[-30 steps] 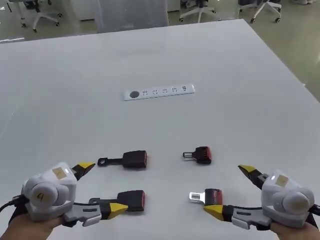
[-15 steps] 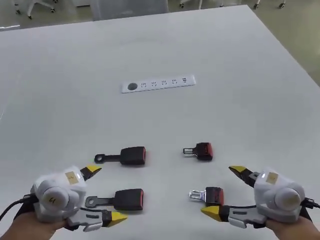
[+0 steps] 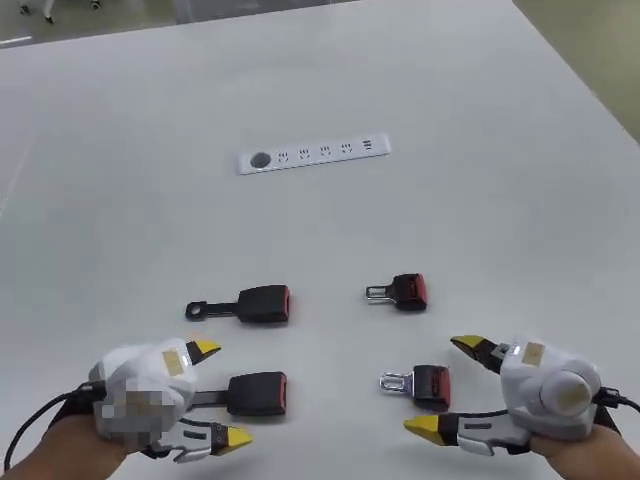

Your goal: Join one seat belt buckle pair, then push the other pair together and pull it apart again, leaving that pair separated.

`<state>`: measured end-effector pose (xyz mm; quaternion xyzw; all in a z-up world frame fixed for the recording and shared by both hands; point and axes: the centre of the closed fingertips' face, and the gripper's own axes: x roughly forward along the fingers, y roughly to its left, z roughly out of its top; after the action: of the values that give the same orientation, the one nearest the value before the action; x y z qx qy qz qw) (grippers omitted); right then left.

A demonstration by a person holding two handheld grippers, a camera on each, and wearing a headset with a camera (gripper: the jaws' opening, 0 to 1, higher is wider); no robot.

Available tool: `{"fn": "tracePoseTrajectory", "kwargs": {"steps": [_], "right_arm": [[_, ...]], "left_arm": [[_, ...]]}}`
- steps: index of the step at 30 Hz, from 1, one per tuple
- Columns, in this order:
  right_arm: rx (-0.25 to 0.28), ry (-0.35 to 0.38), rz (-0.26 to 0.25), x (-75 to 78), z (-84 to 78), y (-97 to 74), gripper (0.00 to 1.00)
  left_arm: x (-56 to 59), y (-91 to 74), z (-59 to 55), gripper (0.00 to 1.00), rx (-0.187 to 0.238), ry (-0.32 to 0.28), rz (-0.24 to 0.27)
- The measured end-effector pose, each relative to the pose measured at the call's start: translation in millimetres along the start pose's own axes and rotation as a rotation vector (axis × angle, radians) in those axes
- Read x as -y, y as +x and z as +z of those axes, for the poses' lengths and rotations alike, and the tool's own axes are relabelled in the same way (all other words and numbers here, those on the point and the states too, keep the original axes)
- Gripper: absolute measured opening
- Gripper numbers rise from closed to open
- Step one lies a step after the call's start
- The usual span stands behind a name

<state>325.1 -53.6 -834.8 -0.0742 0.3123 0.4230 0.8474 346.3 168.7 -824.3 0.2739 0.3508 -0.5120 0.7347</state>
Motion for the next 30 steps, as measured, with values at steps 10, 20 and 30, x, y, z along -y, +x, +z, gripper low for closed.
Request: {"fn": "tracePoseTrajectory", "kwargs": {"steps": [10,20,30], "right_arm": [[-0.08,-0.059,0.056,4.5,-9.0,6.0,0.71],[-0.094,-0.092,0.117,2.8,-10.9,5.4,0.57],[-0.147,-0.17,0.158,-0.5,-15.9,3.9,0.46]], "left_arm": [[-3.3,18.5,-15.1,0.58,-0.074,0.064,-0.056],[4.1,28.5,-12.8,0.53,-0.072,0.105,-0.114],[5.2,31.2,-9.0,0.49,-0.064,0.137,-0.157]]}}
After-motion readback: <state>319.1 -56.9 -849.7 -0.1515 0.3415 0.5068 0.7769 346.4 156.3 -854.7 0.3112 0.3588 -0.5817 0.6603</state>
